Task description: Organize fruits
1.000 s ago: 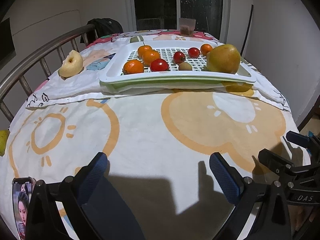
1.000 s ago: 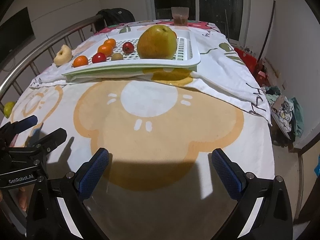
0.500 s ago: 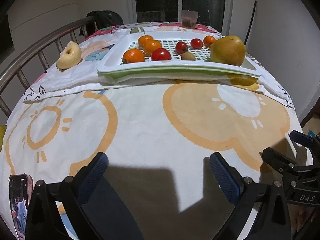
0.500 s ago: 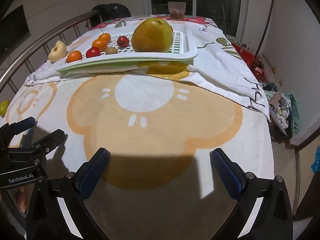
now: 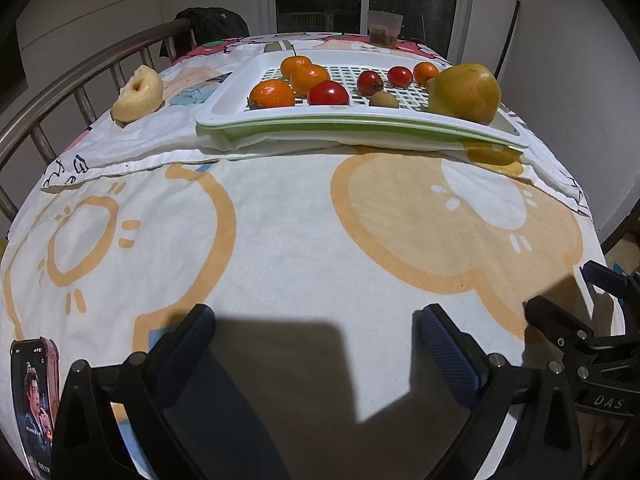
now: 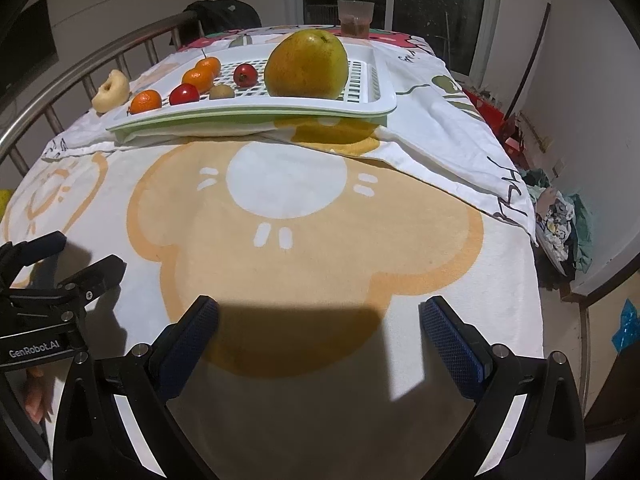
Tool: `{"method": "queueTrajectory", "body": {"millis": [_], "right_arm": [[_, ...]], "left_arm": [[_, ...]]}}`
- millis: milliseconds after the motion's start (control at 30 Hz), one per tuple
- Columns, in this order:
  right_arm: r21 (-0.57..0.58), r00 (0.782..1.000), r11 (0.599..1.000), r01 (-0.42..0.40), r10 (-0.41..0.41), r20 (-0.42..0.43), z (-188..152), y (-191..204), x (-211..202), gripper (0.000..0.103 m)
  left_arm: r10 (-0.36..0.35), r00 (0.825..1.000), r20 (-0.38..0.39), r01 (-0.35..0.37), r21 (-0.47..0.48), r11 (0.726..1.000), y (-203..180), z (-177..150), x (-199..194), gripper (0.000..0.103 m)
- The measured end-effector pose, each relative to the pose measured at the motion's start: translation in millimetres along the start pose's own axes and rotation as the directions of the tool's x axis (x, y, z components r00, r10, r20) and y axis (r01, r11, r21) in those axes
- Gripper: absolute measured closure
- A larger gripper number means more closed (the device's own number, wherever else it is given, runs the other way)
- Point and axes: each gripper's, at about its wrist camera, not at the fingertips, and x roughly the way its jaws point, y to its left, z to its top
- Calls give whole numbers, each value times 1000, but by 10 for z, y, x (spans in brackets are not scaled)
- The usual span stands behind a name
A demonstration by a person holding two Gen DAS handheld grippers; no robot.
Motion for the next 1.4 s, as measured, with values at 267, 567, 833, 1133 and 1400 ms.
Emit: {"method": "queueTrajectory", "body": {"millis": [267, 567, 833, 1133, 1400], "right_arm": [[0, 1000, 1000, 0, 0, 0, -1, -1, 2, 0], [0, 1000, 1000, 0, 0, 0, 0, 0, 2, 0], [0, 1000, 1000, 1, -1, 0, 1, 1, 2, 0], [0, 1000, 1000, 0, 0, 0, 2, -1, 1, 0], [0, 1000, 1000, 1, -1, 0, 1, -1, 1, 0]], "left_arm": [[3, 1000, -1, -3, -8, 1000, 5, -23, -17, 0], [0, 1000, -1, 0, -8, 1000, 10, -23, -10, 0], [0, 1000, -1, 0, -8, 1000, 7, -23, -9, 0], [0, 1000, -1, 0, -8, 1000, 6, -25, -11, 0], [0, 1000, -1, 0, -8, 1000, 5, -24, -11, 0]]}}
